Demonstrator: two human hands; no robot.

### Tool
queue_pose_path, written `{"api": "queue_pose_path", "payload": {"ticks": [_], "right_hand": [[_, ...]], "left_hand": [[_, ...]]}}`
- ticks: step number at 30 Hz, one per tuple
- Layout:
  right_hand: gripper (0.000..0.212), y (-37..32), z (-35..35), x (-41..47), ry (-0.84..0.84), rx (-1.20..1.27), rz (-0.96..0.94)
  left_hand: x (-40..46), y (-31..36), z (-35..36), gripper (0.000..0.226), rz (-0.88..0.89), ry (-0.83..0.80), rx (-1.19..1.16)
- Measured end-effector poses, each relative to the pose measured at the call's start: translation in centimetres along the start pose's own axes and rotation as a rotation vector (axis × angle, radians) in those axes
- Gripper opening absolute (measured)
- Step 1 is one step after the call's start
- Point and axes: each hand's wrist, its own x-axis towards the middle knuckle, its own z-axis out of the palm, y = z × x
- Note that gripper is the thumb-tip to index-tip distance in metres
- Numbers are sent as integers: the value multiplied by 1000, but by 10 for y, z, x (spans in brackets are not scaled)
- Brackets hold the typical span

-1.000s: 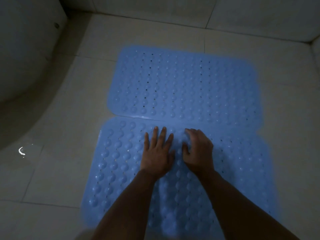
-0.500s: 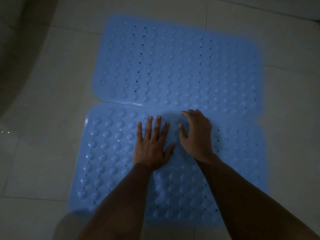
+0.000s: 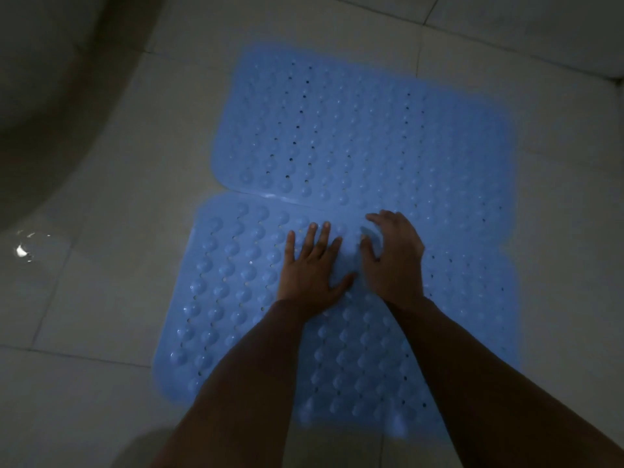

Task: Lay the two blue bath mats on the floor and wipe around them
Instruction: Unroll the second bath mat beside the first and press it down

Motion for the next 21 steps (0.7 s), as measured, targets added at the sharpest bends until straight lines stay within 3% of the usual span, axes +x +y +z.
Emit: {"api": "queue_pose_path", "payload": {"ticks": [4, 7, 9, 12, 16, 21], "right_hand": [[32, -36, 17, 4, 3, 74, -72], [45, -78, 56, -9, -162, 46, -59], [63, -102, 85, -27, -300, -47, -53], [78, -120, 118, -51, -333, -180, -39], [82, -123, 126, -57, -273, -264, -14], [81, -123, 125, -66, -329, -296, 3]], "left_hand": [[-16, -44, -30, 50, -21, 179, -60], [-39, -92, -49, 45, -124, 284, -1], [-53, -116, -56, 45, -165, 292, 54], [-66, -139, -55, 46, -199, 296, 110], [-67, -146, -53, 45, -209, 278, 99], [-71, -144, -56, 44, -208, 298, 94]]}}
